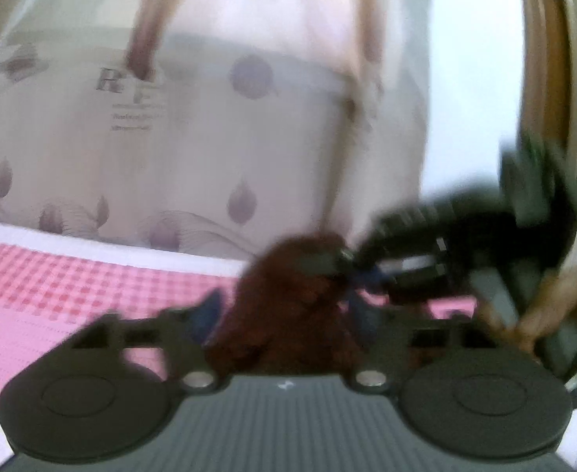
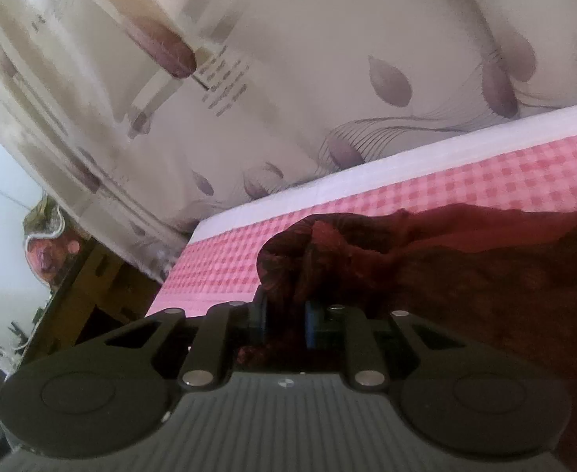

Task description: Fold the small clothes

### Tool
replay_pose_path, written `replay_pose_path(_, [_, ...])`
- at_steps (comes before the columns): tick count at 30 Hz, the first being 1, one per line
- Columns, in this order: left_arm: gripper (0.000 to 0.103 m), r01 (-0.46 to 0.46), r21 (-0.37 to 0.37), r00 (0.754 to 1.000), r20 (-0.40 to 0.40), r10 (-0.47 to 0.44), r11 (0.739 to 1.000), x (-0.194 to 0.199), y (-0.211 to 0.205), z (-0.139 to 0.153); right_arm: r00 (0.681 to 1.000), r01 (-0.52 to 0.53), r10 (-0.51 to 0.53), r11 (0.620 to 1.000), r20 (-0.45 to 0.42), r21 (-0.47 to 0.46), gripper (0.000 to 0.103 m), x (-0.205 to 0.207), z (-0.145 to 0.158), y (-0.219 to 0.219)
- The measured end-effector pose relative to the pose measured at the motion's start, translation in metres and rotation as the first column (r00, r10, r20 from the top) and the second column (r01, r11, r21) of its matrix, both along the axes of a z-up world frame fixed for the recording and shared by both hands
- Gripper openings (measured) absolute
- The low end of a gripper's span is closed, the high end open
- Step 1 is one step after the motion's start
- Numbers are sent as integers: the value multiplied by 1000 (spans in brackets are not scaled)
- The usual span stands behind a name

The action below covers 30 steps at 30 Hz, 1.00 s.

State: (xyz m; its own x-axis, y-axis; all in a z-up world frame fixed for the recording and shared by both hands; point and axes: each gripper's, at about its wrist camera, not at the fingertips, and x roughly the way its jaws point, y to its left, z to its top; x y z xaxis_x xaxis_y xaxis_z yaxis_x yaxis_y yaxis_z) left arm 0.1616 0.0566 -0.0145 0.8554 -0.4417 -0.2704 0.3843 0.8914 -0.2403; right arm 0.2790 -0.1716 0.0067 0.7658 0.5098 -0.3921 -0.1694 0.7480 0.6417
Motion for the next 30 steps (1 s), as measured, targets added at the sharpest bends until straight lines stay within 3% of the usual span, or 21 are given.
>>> replay_pose_path(2, [85, -23, -54, 1000, 7, 24, 998, -2, 22, 6, 1000, 19, -19, 999, 2, 26, 22, -3, -3, -9])
replay_pose_path(5, [85, -28, -78, 998, -55, 24, 997, 10, 50, 6, 999, 43, -44, 998, 11, 55, 22, -11, -8, -23])
replay_pose_path(8, [85, 27, -106, 986, -162, -44, 994, 23, 64, -10, 998, 66, -67, 995, 21, 76, 22, -19, -13, -35])
replay_pose_path(10, [84, 77, -170, 968, -223, -114, 982, 28, 67, -24, 996, 84, -87, 992, 26, 92, 22, -24, -16, -44])
replay_pose_path(12, [84, 117, -249, 959, -222, -175, 961, 23, 65, -34, 994, 102, -106, 989, 30, 111, 21, -28, -20, -54])
replay_pose_path(14, [84, 160, -277, 960, -181, -215, 948, 11, 54, -34, 992, 119, -124, 986, 34, 118, 21, -32, -22, -63])
replay_pose_path(21, [85, 324, -227, 929, -109, -354, 919, -10, -14, -29, 983, 164, -173, 978, 64, 133, 21, -39, -21, -91])
replay_pose_path(30, [85, 467, -194, 861, -122, -493, 863, -9, -87, -32, 959, 235, -255, 959, 124, 160, 21, -45, -27, -151])
